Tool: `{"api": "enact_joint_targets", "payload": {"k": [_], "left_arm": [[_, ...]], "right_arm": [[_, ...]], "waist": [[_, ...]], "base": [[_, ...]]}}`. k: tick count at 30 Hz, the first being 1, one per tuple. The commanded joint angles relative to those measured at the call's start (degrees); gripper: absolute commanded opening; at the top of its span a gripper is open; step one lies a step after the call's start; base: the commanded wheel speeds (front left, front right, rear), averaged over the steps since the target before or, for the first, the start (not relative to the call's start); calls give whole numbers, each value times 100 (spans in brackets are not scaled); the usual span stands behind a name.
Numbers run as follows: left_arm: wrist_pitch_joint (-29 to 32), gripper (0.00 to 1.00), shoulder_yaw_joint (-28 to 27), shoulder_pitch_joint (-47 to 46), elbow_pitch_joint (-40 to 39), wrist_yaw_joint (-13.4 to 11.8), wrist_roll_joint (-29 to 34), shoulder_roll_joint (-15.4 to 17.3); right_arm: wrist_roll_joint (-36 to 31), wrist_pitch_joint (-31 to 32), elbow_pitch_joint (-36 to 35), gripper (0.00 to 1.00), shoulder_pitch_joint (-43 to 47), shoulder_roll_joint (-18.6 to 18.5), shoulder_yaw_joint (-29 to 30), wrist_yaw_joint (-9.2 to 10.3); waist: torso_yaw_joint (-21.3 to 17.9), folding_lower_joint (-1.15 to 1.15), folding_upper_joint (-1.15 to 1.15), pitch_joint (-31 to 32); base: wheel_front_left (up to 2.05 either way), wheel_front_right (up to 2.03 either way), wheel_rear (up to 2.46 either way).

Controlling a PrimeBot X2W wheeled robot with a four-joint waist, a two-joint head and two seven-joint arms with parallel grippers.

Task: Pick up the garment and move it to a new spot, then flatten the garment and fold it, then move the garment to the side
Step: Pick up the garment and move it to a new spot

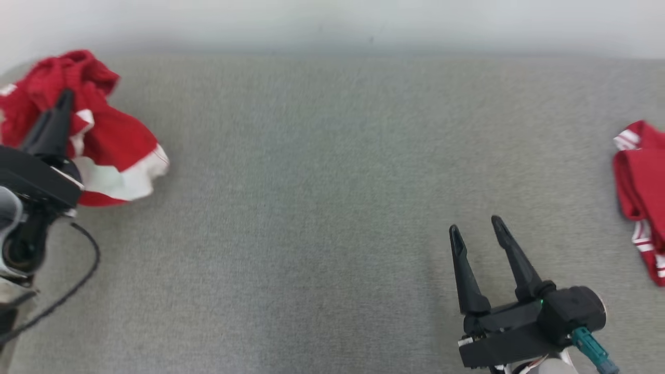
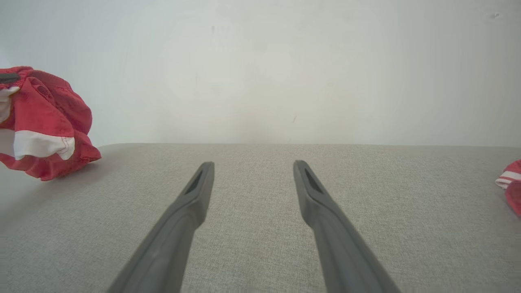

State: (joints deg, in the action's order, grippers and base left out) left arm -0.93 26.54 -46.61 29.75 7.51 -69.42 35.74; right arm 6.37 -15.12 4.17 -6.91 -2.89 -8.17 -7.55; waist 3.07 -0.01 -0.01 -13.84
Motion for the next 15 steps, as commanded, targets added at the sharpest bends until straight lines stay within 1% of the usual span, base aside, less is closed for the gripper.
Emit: {"api": "enact_joint_targets", "payload": {"k": [1,4,5,15], "left_arm": [[-23,0,-1,137,-73,-4,-69,-43],[-3,0,-3,276,-358,-37,-184,-112],[26,0,-17,353,-590,-109,-269,-173],[223,0,-18,825,-1889,-666,-621,-377]], "right_arm": [[65,-6,12,100,100,3,-20,15],[198,-6,6,100,216,3,-16,15],[256,-5,-2,100,280,3,-5,15],[395,-6,-118,100,461,4,66,15]], "waist": [[-338,1,1,512],[-576,1,1,748],[-750,1,1,847],[-1641,1,1,982]], "base": [[0,0,0],[0,0,0],[0,0,0],[0,0,0]]}}
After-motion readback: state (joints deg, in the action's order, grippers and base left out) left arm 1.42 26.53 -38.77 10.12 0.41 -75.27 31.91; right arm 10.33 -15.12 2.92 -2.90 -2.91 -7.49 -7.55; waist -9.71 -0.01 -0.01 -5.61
